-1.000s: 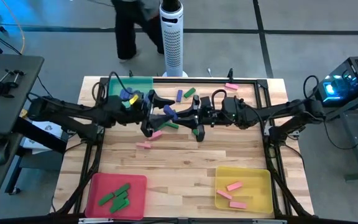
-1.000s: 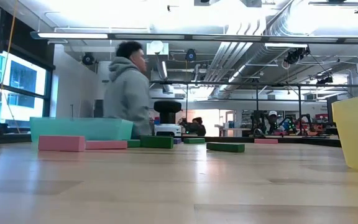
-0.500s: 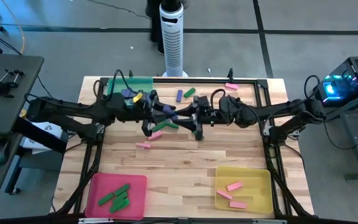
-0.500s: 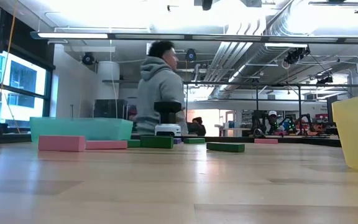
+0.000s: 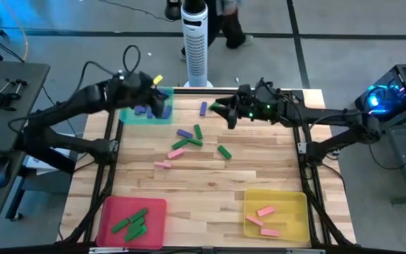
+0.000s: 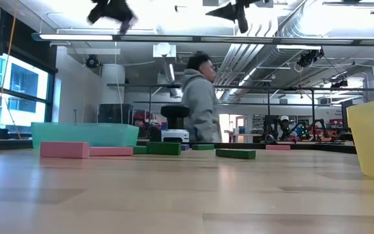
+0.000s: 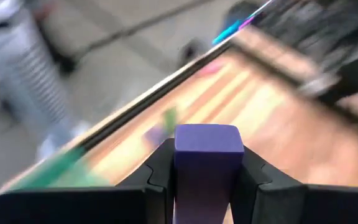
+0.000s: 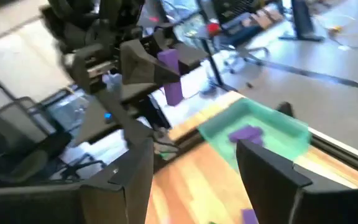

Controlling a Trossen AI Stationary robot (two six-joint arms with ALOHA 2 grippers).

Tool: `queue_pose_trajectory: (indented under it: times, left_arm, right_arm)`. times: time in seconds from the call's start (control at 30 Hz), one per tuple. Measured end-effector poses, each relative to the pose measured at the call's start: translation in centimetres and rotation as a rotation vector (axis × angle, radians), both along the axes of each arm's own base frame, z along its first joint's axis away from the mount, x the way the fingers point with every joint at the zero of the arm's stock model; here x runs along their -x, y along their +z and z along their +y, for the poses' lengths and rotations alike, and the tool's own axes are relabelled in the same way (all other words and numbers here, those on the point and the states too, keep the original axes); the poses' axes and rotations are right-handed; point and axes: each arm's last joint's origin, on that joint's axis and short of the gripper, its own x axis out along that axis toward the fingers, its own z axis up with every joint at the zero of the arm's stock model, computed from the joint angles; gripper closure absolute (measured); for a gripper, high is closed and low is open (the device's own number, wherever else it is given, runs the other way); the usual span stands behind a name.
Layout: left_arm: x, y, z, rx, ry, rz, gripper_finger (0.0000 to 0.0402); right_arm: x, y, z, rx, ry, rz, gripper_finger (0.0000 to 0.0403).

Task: Sort blocks
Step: Put the blue block into the blue bin

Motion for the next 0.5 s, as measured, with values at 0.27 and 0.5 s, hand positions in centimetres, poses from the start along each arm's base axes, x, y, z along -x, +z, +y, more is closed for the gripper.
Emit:
queue_pose_trajectory:
  times: [0.27, 0.5]
  left_arm:
    - [3.2, -5.8, 6.6, 0.235, 0.219, 0.287, 0.0329]
    - [3.9, -11.7, 11.8, 0.400, 0.259, 0.477, 0.0314]
  right_arm:
    - [-0.5, -1.1, -2.3, -0.055, -0.087, 0.021, 0.0199]
    - [-0.6, -1.6, -3.4, -0.113, -0.151, 0.018, 0.0199]
